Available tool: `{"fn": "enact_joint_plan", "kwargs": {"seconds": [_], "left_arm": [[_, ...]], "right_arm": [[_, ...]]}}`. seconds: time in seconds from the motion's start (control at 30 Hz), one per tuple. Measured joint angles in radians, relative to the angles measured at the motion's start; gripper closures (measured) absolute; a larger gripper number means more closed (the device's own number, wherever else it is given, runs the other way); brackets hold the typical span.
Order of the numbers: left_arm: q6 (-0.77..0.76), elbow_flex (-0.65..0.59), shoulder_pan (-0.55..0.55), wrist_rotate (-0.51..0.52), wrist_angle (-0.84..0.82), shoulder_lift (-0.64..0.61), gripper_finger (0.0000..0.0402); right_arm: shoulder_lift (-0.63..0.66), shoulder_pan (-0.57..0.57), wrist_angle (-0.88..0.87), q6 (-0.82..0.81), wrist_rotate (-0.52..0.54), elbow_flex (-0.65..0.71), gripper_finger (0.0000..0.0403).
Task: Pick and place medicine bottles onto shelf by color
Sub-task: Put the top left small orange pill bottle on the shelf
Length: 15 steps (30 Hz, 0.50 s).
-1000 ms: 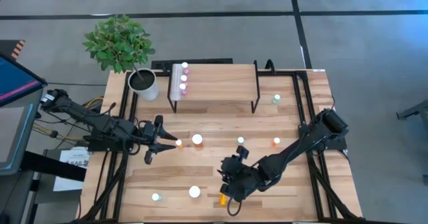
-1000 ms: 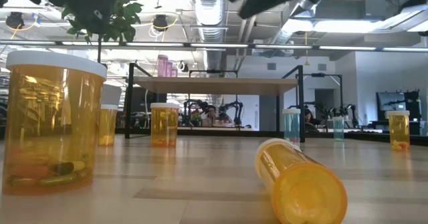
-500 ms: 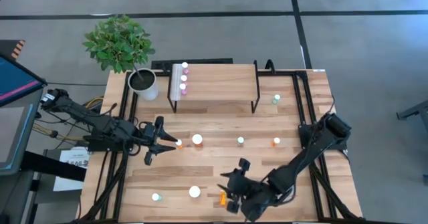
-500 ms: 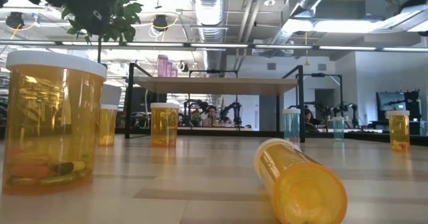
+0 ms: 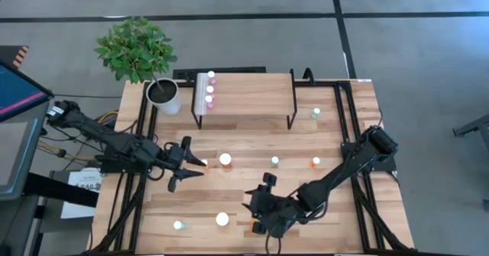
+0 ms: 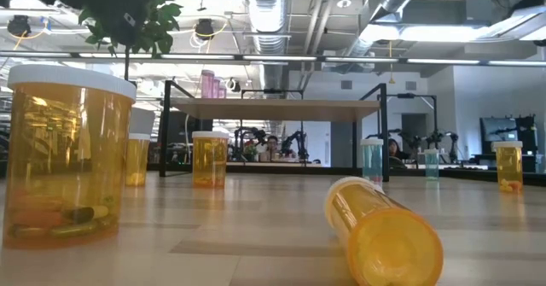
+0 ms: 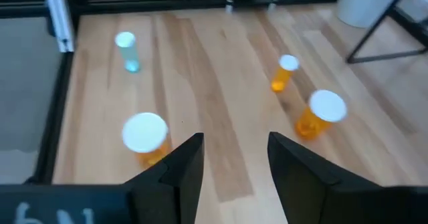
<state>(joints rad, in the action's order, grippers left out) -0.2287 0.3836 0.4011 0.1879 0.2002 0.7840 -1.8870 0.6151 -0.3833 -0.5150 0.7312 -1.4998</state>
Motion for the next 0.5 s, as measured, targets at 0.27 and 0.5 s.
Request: {"fn": "enact_joint_plan", "kwargs": {"seconds": [0.27,0.5], "left_arm": [[-0.001,0.0,0.0,0.0,-0.003,0.007,0.0268],[0.003,0.0,0.0,0.002,-0.002,0.008,0.0268]], "right_arm": [[0.033,-0.003,0.15,-0.096,0.021,0.21,0.0244],[0.135,-0.017,0.28,-0.154,0.009,0.394,0.026]]}}
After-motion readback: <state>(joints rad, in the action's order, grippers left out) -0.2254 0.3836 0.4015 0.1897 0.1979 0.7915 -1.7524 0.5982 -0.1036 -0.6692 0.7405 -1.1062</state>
